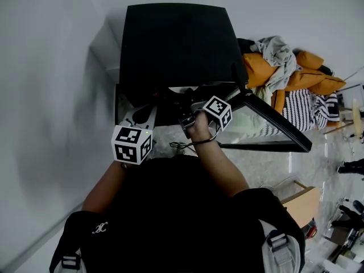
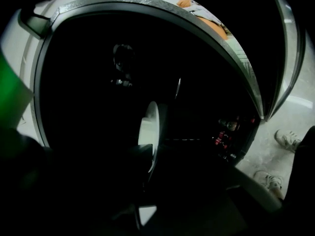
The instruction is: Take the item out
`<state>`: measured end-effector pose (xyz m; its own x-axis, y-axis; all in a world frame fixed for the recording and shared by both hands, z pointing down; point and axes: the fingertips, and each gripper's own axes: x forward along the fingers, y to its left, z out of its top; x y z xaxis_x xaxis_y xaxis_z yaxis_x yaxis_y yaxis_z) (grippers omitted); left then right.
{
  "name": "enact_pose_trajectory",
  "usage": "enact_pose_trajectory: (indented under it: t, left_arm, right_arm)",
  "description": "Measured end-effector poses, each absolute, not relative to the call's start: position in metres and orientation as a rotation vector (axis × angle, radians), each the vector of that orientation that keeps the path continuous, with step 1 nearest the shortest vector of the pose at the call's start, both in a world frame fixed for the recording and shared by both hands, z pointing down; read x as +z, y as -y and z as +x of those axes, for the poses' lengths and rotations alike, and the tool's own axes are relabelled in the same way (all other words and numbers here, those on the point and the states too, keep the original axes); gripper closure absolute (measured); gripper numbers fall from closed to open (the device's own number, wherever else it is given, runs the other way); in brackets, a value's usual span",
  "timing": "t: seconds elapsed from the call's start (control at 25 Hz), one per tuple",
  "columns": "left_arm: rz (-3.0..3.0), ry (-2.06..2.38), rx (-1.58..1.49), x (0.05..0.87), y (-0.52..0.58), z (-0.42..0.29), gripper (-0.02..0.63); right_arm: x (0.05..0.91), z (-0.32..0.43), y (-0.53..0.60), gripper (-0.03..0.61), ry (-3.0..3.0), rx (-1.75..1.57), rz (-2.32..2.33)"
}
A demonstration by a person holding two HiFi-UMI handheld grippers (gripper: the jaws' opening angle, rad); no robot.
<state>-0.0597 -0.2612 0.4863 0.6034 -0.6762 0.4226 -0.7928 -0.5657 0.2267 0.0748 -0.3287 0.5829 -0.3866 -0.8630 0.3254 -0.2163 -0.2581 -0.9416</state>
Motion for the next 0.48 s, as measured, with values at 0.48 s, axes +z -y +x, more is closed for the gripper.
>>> enact_pose_trajectory:
  t: [0.48]
  left_arm:
    - [2.453, 1.124, 0.414, 0.4861, 0.2615, -0.0546, 0.604]
  right_arm:
    - [0.5769, 0.0757, 0.3233, 0.555, -1.431, -1.697, -1.266]
